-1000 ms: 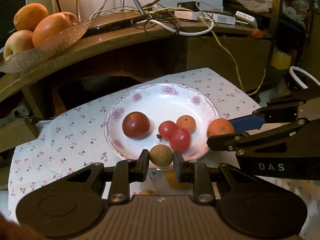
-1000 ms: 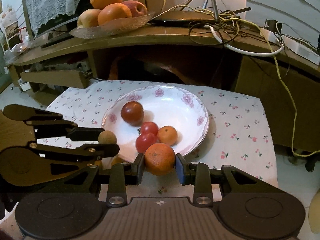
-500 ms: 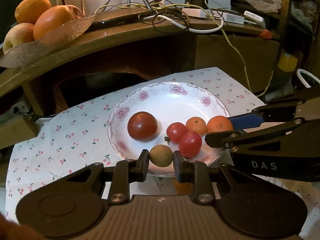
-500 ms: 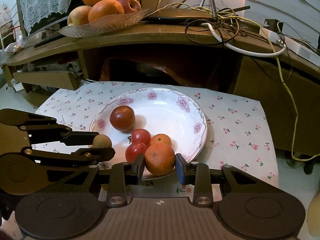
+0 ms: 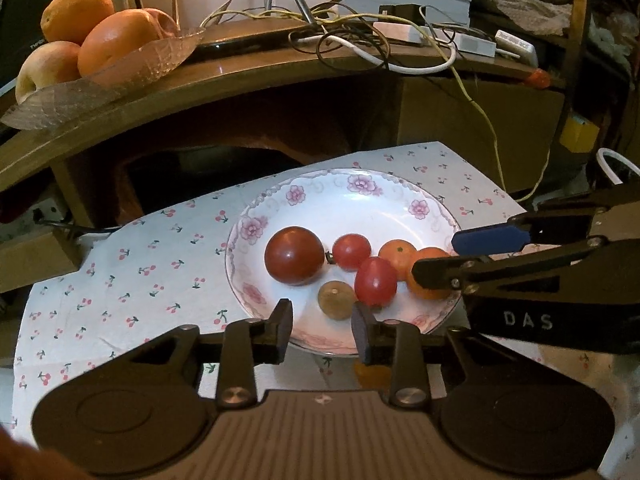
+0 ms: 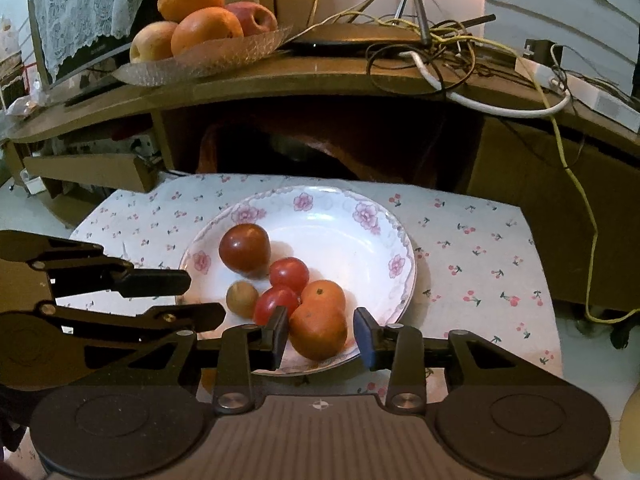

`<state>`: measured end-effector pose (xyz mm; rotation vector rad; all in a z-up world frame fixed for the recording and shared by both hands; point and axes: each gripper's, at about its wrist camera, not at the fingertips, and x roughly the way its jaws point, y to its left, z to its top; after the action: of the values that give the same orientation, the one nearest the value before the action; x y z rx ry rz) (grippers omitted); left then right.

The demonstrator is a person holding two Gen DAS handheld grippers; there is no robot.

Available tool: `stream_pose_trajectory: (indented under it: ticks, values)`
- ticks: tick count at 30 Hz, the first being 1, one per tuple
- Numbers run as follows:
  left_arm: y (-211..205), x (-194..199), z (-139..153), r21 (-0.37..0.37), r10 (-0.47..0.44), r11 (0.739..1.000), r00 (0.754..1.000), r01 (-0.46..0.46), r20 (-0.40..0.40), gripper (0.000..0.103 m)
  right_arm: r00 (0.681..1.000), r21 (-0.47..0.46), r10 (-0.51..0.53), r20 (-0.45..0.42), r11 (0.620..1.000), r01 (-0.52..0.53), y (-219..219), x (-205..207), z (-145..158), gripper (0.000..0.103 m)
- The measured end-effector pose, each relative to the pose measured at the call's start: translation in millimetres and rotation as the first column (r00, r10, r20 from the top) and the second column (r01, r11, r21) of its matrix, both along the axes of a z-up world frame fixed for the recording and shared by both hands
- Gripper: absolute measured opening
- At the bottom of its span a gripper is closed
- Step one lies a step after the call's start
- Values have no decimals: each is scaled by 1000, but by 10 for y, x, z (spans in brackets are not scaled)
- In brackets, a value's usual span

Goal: Organize fruits
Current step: 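Withdraw both grippers from the plate toward the remaining kiwi and orange, then grasp the brown kiwi with the left gripper while the right grasps the orange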

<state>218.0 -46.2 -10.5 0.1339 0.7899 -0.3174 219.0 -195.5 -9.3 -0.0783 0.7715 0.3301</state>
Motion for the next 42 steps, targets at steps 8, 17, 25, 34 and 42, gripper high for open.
stream_pose_trajectory:
  ticks: [8, 17, 25, 34, 42]
  values:
    - [62, -73, 79, -7, -1, 1000, 1000, 1, 15, 39, 999, 34, -39, 29, 999, 38, -121, -26, 84, 40]
    - [182, -195, 125, -2, -16, 1000, 1000, 16, 15, 43, 1000, 68, 4, 5, 998, -5, -98, -184, 123, 40]
    - [314, -332, 75, 14, -43, 999, 999, 43, -18, 44, 989, 68, 134, -56, 989, -131, 106, -456, 25, 40]
    - [385, -428, -17, 26, -103, 994, 992, 105, -66, 44, 982, 67, 145, -117, 988, -138, 282, -338, -205, 40]
    - [466, -442, -91, 34, -113, 993, 990, 117, -88, 45, 981, 51, 143, -130, 989, -138, 428, -245, -333, 41]
